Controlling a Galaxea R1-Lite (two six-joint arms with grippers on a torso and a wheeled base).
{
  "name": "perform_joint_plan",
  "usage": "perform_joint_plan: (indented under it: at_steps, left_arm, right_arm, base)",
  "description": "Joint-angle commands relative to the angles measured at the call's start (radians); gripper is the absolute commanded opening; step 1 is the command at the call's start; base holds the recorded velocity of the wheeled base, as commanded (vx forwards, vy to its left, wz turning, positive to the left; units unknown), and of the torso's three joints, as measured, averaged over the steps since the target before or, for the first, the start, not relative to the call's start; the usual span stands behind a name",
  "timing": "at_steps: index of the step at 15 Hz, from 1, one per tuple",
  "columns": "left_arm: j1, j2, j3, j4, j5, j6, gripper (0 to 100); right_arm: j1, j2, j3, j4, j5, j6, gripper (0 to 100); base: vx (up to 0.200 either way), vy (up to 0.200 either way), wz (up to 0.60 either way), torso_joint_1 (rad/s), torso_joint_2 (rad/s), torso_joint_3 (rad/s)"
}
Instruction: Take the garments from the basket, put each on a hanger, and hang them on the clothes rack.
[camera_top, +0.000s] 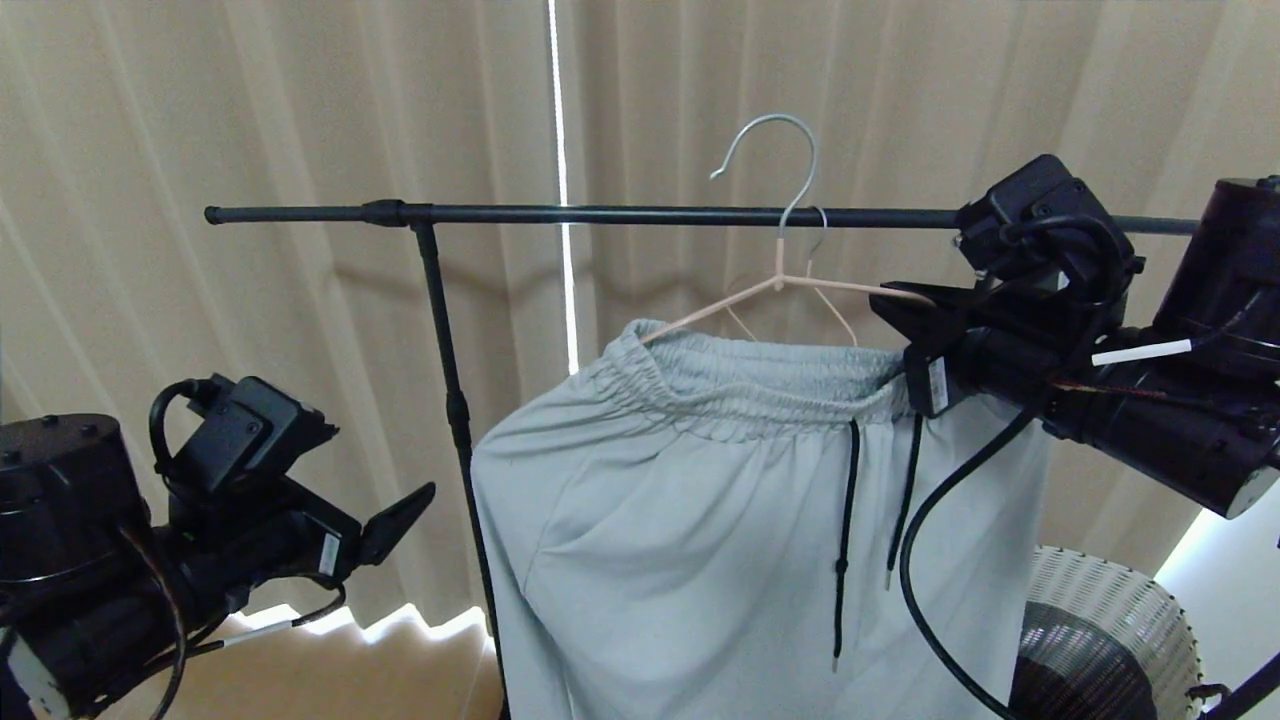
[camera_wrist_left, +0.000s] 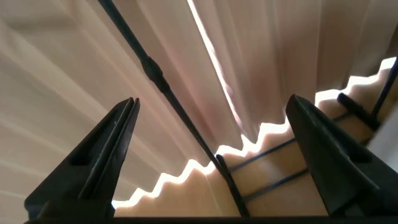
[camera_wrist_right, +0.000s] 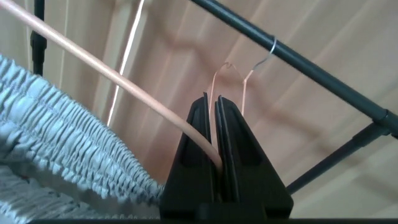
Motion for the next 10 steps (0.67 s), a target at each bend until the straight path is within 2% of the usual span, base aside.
perform_joint_plan:
  at_steps: [1, 3, 5, 8, 10]
  left_arm:
    - [-0.004, -0.083, 0.026, 0.002, -0.005, -0.003, 100]
    - [-0.002, -0.164, 0.066, 0.005, -0.006, -0.007, 100]
    - [-0.002, -0.205, 0.084, 0.005, -0.006, -0.063, 100]
    - [-0.004, -0.184, 0.081, 0.003, -0.035, -0.164, 100]
    - [-0.002, -0.167, 0.095, 0.002, -0.060, -0.167, 100]
  right_arm:
    - [0.000, -0.010, 0.020, 0.002, -0.003, -0.002, 0]
    - [-0.001, -0.044, 0.026, 0.085, -0.027, 0.000, 0]
    - [-0.006, -0.065, 0.026, 0.133, -0.044, 0.000, 0]
    - [-0.051, -0.061, 0.026, 0.171, -0.092, 0.000, 0]
    - [-0.057, -0.065, 0.023, 0.212, -0.118, 0.000, 0]
  base:
    - [0.000, 0.000, 0.00, 0.000, 0.00, 0.000]
    - [0.000, 0.000, 0.00, 0.000, 0.00, 0.000]
    - [0.000, 0.000, 0.00, 0.000, 0.00, 0.000]
    - [0.000, 0.000, 0.00, 0.000, 0.00, 0.000]
    - [0.000, 0.000, 0.00, 0.000, 0.00, 0.000]
